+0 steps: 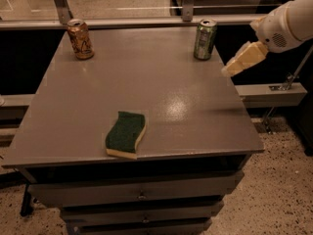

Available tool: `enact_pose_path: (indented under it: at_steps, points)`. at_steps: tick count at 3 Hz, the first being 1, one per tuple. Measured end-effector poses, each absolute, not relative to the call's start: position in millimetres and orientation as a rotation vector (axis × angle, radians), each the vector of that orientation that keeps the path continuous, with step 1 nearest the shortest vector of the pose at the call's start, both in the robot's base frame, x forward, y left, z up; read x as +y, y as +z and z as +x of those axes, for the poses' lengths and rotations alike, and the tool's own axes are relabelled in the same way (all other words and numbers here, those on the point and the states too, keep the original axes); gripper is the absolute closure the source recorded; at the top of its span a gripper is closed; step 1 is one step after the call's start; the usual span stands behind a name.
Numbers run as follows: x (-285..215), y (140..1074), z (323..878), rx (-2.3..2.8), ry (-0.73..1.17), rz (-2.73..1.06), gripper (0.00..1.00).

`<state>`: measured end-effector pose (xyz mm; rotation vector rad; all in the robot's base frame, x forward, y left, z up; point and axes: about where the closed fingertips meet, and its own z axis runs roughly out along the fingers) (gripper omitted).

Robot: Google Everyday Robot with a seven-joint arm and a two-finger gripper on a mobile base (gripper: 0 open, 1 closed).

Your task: Move green can near sponge

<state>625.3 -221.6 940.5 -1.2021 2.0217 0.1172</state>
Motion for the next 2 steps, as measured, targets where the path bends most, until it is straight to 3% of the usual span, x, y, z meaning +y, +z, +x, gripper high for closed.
enact_pose_path:
  at_steps: [2]
  points:
    - [-218.1,922.3,699.3,1.835,0.422,-0.878,0.0]
